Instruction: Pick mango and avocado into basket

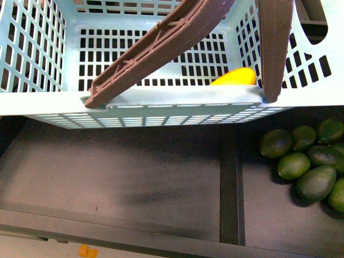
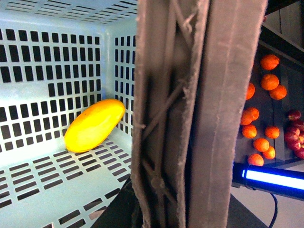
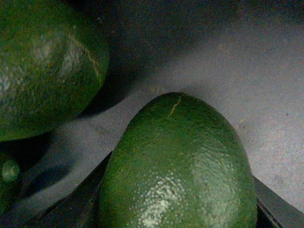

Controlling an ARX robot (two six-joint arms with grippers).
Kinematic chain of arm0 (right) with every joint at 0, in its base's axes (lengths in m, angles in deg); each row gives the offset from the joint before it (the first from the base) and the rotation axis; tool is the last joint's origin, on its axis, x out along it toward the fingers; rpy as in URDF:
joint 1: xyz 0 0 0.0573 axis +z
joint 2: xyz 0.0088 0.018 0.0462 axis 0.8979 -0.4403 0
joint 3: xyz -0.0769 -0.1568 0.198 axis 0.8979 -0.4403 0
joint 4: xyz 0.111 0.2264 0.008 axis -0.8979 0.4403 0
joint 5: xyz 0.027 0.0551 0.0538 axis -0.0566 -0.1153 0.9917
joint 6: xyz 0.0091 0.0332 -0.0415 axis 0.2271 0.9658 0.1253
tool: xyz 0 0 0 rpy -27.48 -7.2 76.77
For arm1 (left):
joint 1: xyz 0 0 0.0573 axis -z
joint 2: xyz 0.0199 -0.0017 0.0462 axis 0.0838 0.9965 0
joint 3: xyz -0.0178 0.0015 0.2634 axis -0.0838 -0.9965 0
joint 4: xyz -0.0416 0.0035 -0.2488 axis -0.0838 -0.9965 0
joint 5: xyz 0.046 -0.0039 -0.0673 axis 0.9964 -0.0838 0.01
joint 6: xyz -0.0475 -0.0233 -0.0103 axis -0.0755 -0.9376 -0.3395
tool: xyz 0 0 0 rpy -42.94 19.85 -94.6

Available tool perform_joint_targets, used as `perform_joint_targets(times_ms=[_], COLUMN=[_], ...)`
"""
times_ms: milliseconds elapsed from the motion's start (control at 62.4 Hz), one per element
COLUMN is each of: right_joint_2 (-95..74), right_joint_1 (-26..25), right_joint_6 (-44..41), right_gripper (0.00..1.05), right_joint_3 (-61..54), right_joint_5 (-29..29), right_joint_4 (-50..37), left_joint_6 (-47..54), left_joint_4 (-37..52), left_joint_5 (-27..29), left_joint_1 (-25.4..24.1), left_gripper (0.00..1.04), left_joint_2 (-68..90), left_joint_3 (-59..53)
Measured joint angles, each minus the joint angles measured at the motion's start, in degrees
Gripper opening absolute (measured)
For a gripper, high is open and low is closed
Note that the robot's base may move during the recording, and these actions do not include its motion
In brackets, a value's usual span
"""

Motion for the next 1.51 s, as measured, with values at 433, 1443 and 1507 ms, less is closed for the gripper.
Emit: perform_joint_targets(times_ms=[433,1443,1507], right_joint_2=[24.41,78.34,75.84], right_joint_1=[-4.35,46.38,49.07], right_joint_6=[-13.77,1.75,2.58], right_gripper=[0.54,0.54,0.54], right_joint_3=[-20.76,-21.18,-19.34], right_joint_5=[9.62,-9.29,-10.95], right_joint_4=[-7.98,10.49,9.68], left_joint_6=[-0.02,-0.02,-0.02], left_joint_4=[0.00,0.00,0.00], left_joint_5=[-0.11,-0.15,-0.17], left_joint_1=[0.00,0.00,0.00], left_gripper=[0.16,0.16,0.16], left_joint_2=[0.00,0.00,0.00], left_joint_3=[0.00,0.00,0.00])
